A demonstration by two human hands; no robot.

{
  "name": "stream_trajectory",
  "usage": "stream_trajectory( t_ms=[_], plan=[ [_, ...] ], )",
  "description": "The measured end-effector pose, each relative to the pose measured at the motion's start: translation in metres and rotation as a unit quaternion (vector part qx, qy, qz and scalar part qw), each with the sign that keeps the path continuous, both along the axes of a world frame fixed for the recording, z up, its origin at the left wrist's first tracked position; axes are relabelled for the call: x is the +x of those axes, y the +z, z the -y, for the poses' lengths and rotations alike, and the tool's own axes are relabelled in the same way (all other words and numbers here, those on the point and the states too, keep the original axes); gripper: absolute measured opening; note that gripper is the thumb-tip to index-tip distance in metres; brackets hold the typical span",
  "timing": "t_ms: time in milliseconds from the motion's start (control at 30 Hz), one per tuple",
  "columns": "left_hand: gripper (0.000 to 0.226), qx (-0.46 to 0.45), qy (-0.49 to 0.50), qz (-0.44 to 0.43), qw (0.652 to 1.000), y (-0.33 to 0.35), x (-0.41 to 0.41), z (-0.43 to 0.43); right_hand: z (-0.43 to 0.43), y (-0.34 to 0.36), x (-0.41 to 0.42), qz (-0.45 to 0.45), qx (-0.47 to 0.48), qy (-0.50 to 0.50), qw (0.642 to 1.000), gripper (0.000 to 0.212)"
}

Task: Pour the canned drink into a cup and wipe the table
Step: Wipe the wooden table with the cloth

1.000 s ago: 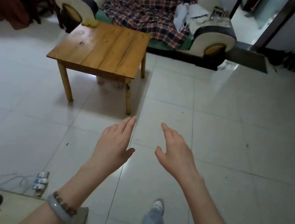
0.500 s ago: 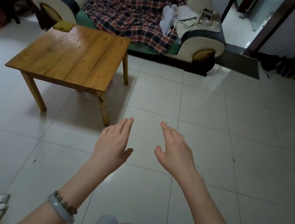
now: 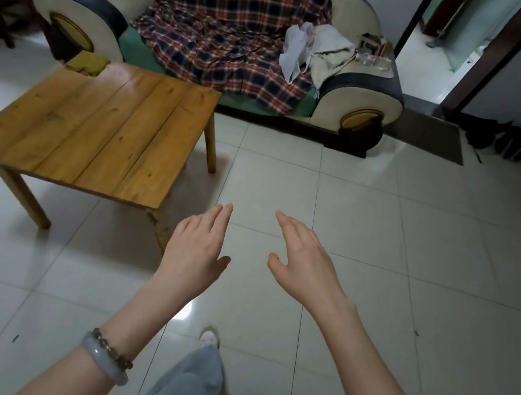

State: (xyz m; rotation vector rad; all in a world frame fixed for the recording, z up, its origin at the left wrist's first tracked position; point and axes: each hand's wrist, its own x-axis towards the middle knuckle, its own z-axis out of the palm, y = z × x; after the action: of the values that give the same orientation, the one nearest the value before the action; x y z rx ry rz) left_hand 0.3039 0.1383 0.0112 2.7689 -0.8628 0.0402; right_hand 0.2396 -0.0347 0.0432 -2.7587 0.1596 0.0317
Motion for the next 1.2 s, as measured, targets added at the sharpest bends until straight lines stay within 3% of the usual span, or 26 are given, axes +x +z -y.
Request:
stream_trajectory(
  t_ms=[267, 567, 1200],
  plan=[
    [0.086, -0.018, -0.015, 0.045, 0.999, 0.017, 0.149, 0.041, 0.037, 0.01, 0.148, 0.05, -0.036, 0.011, 0.998, 0.063],
    [0.086, -0.014, 0.004, 0.049, 0.999, 0.011, 0.275, 0.08, 0.078, 0.001, 0.284, 0.036, -0.041, 0.028, 0.998, 0.064],
    [0.09, 0.021, 0.227, -0.026, 0.973, -0.023, 0.568, 0.163, 0.167, -0.022, 0.667, 0.008, -0.029, 0.25, 0.968, 0.063]
  ],
)
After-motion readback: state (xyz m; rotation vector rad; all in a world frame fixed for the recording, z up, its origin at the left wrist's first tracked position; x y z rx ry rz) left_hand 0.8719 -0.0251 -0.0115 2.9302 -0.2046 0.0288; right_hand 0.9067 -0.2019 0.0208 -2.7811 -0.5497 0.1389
